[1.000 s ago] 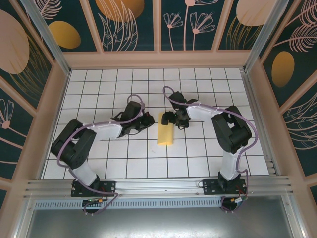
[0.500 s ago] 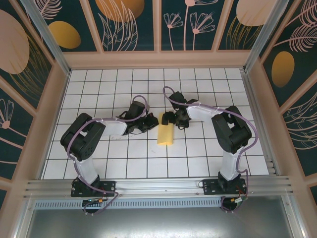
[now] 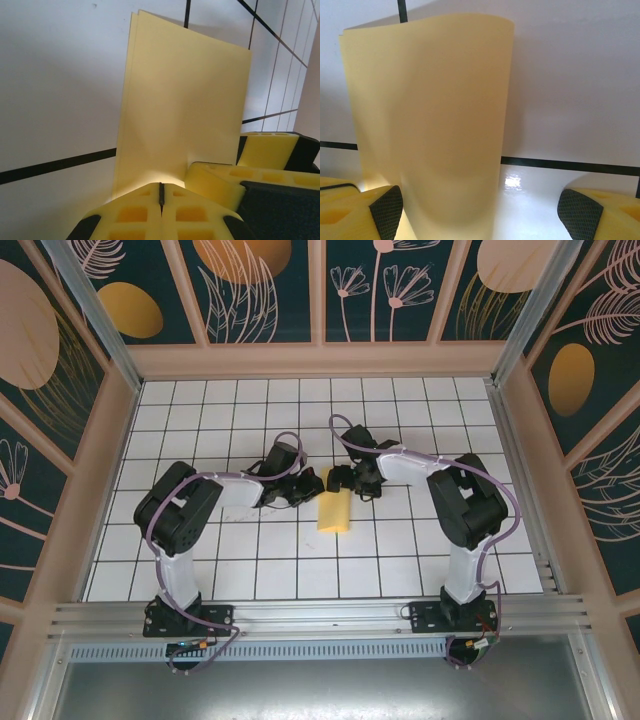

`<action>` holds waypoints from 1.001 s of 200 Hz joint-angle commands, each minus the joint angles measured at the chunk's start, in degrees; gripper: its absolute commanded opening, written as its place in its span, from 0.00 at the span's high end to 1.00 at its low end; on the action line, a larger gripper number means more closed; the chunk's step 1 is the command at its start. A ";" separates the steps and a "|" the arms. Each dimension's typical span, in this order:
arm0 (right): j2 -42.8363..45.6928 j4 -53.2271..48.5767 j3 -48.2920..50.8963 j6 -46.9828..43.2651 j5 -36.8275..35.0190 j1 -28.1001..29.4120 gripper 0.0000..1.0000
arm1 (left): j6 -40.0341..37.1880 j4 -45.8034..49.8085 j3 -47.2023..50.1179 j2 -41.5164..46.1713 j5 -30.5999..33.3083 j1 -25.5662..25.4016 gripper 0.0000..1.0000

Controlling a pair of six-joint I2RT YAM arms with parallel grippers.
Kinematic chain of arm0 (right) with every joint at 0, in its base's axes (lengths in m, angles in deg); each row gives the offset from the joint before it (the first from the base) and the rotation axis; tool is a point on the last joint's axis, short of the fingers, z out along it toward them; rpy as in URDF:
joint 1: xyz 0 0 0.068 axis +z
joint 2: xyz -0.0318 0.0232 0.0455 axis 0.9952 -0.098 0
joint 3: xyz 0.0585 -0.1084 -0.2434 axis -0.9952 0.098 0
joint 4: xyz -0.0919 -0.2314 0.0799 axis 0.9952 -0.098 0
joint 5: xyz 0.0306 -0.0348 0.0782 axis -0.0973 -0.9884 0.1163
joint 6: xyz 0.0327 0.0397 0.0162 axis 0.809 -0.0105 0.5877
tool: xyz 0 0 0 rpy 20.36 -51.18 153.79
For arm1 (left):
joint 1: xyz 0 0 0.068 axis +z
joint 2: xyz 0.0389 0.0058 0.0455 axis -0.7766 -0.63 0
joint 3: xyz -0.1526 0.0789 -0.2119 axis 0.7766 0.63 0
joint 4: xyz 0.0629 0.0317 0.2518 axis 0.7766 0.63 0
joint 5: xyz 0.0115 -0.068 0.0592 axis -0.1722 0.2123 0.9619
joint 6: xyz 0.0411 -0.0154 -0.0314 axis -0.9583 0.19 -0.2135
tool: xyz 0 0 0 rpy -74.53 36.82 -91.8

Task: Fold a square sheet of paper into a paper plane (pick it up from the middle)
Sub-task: Hold the square sheet of paper at the center of the table.

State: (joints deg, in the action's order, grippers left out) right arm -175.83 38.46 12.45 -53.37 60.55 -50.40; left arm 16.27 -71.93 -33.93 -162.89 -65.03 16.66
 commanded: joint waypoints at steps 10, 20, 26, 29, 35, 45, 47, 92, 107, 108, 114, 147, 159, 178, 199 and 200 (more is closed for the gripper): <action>-6.14 2.09 3.50 0.36 1.34 0.60 0.11 | -0.26 2.82 -1.40 -1.88 1.00 -0.73 1.00; -6.16 2.10 3.41 0.36 1.34 0.65 0.11 | -0.27 2.91 -1.16 -1.81 1.21 -0.74 1.00; -6.16 2.09 3.41 0.29 1.32 0.65 0.11 | -0.27 3.00 -1.17 -1.86 1.42 -0.76 1.00; -6.17 2.10 3.39 0.28 1.42 0.65 0.11 | -0.27 3.05 -1.17 -1.92 1.50 -0.78 1.00; -6.19 2.09 3.33 0.28 1.43 0.70 0.11 | -0.27 3.34 -1.30 -2.10 1.60 -0.79 1.00; -6.10 2.05 3.32 0.19 1.50 0.74 0.11 | -0.36 3.72 -1.55 -2.37 1.61 -0.79 1.00; -6.17 2.02 3.25 0.19 1.45 0.74 0.11 | -0.36 3.78 -1.61 -2.39 1.65 -0.79 1.00; -4.61 2.65 2.64 0.17 2.55 0.59 0.10 | -0.80 7.58 -1.76 -2.13 4.59 -0.80 1.00; -1.31 3.72 2.45 0.49 3.50 0.41 0.09 | -1.45 7.66 -1.74 -2.13 4.70 -0.83 1.00; -1.07 3.83 2.44 0.51 3.57 0.35 0.09 | -1.52 7.67 -1.74 -2.13 4.69 -0.85 1.00; 0.84 4.68 2.69 0.67 4.32 0.10 0.09 | -1.80 7.67 -1.89 -2.16 4.61 -0.80 1.00; 13.03 12.81 8.99 3.35 11.09 -2.34 0.12 | -3.59 7.99 -2.05 -2.25 4.50 -0.87 1.00; 16.88 16.77 12.57 4.41 15.05 -5.26 0.23 | -4.15 8.23 -2.07 -2.27 4.59 -0.79 1.00; 20.01 21.51 16.64 6.22 20.57 -7.21 0.38 | -5.18 8.66 -3.87 -2.39 4.79 -0.79 1.00; 20.21 24.21 18.42 6.97 23.58 -7.25 0.54 | -6.17 9.15 -4.54 -2.44 4.78 -0.86 1.00; 20.15 24.31 18.47 7.01 23.67 -7.25 0.55 | -6.21 9.16 -4.59 -2.41 4.77 -0.83 1.00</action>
State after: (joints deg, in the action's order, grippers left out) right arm -155.96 55.49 28.38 -48.21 76.51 -57.85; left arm 12.73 -65.50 -36.84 -164.05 -61.60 16.01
